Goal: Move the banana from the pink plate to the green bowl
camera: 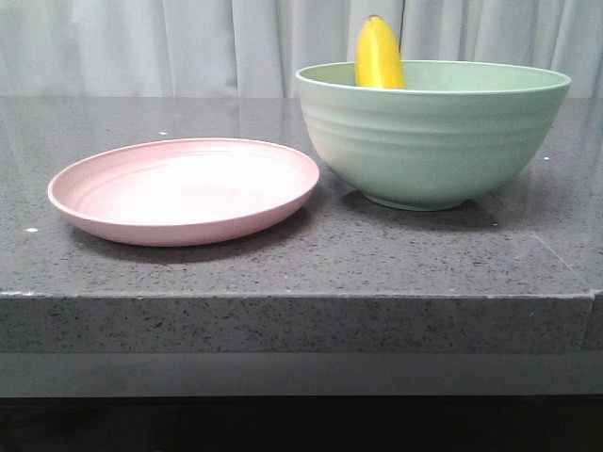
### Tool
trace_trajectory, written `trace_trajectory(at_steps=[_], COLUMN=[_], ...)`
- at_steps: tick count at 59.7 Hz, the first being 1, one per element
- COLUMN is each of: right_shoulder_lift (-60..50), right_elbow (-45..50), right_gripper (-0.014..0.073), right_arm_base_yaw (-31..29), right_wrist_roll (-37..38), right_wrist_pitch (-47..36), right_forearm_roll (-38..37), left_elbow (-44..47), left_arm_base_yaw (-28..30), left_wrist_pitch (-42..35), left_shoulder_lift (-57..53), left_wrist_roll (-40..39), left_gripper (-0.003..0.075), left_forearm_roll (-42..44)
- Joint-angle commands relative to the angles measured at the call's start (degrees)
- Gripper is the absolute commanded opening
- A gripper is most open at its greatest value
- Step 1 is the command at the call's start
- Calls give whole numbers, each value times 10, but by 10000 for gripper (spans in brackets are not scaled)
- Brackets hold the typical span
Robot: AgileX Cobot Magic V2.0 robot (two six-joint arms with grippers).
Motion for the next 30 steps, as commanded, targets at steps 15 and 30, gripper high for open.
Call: trace_trajectory(at_steps=[15, 30], right_shoulder_lift=[-31, -31], right_elbow=[12, 12], right_gripper=[-87, -87], right_arm_base_yaw=[-7, -7], right_wrist_roll=[33, 33], right_wrist_pitch=[-56, -50], right_forearm_roll=[-9, -8], left_elbow=[2, 2], left_arm_base_yaw=[1, 1], left_wrist_pitch=[-48, -48], left_shoulder_lift=[-10, -10], left_wrist_roll=[-1, -1], left_gripper=[-20, -20], left_forearm_roll=[-7, -7])
